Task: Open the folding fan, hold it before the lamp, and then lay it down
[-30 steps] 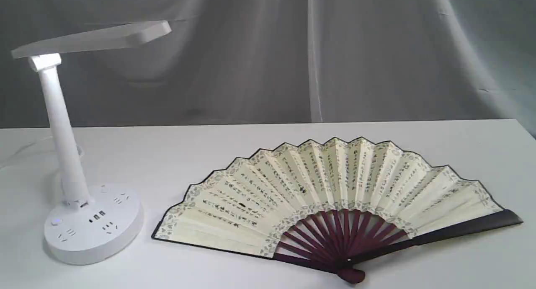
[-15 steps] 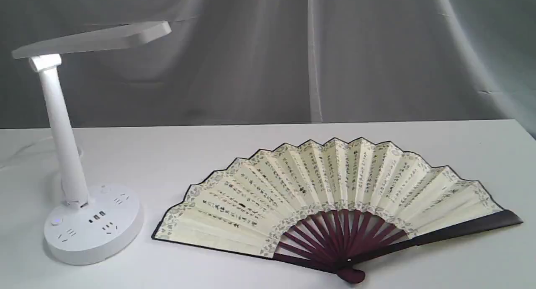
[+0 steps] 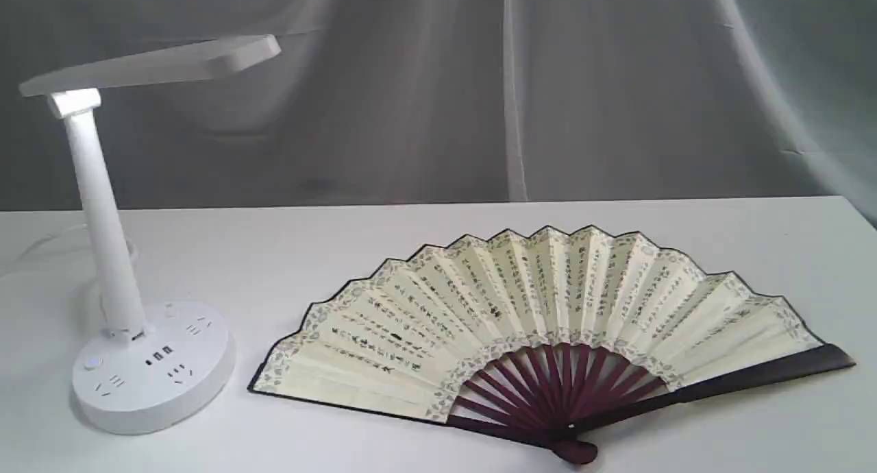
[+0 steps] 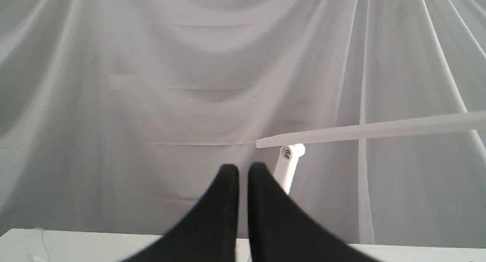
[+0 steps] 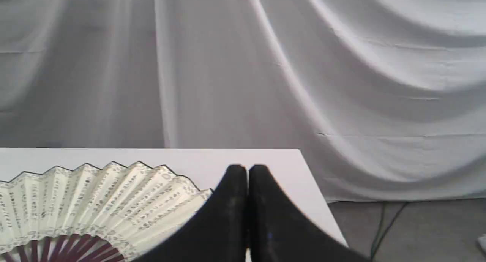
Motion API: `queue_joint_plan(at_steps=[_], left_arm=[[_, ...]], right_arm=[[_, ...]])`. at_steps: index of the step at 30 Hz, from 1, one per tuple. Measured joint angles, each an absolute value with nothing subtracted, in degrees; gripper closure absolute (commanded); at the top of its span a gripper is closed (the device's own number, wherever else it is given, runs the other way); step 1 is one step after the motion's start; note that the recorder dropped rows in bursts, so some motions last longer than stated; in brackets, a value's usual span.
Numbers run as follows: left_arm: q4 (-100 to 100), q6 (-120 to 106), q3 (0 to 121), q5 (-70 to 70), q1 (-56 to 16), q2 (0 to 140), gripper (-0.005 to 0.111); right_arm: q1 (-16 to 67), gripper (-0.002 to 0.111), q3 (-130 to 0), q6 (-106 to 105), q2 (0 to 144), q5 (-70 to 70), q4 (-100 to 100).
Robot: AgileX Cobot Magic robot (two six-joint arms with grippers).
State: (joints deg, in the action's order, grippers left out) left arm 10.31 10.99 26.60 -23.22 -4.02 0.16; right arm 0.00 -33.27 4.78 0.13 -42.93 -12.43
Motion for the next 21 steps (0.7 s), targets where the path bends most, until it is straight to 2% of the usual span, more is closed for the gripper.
queue_joint_plan(at_steps=[13, 21], left_arm=[[9.9, 11.5, 8.5, -6.4, -4.0, 0.2, 0.102], [9.9, 11.5, 0.5, 1.2, -4.0, 0.2, 0.102]], right_arm=[[0.0, 0.108, -11.7, 4.9, 0.2, -15.8, -8.1], [0.0, 0.108, -0.9, 5.2, 0.2, -6.9, -7.2]])
